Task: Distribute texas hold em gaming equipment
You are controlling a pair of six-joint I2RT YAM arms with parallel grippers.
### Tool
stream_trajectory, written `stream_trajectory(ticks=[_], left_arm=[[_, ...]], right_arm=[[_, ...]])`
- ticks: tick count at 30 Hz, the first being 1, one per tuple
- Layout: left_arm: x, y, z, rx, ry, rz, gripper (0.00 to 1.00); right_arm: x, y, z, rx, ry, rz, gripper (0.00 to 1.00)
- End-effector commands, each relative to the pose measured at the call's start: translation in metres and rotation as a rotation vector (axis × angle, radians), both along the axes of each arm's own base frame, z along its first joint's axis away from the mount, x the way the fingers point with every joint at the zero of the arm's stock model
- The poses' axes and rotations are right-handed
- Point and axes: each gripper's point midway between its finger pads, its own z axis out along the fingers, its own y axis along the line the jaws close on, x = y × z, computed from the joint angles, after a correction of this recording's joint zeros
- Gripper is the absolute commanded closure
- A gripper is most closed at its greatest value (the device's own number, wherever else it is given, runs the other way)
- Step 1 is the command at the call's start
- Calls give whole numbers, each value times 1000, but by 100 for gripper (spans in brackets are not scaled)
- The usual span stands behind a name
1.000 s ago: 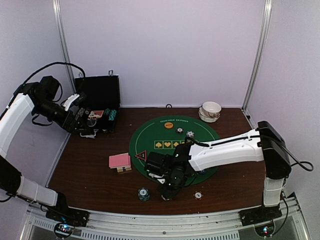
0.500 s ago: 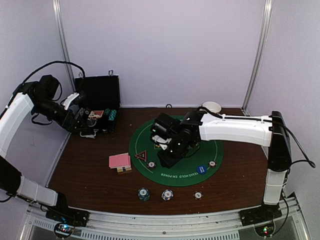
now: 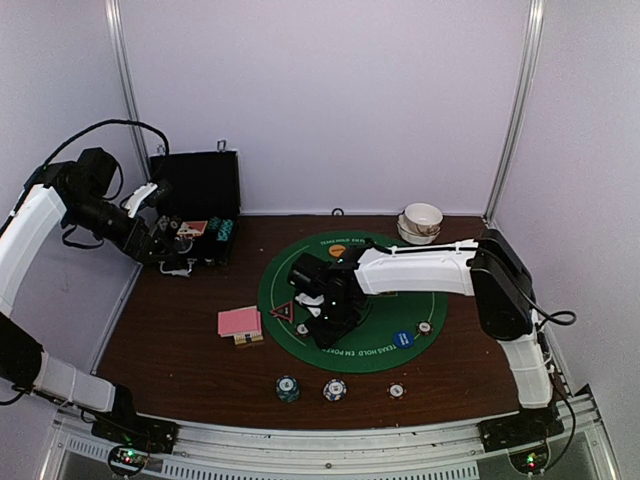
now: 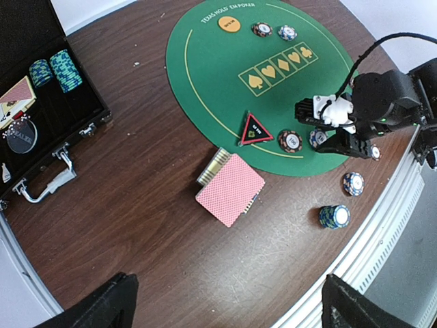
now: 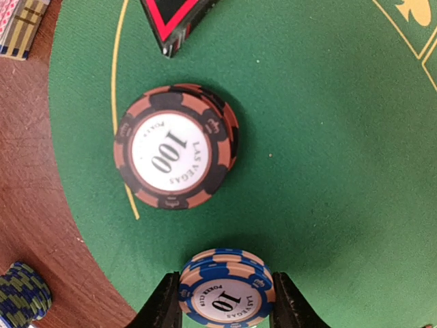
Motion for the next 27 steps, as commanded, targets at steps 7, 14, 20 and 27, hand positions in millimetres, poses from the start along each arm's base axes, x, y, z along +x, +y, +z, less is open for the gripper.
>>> stream_trajectory(ticks=[7,14,20,27], left_arm=[[-1,-5,7,-24,-5,-11,2],[-1,-5,9,-24,-8,-11,2],[-1,-5,9,-21,-13,-11,2],[-2,-6,9,-27,-13,-19,2]], right_arm=[[13,12,-7,51,2,-10,75],[14,8,0,48,-7,-10,32],[13,6,44,89,-64,1,25],[-19,-7,78,103,-98,14,20]])
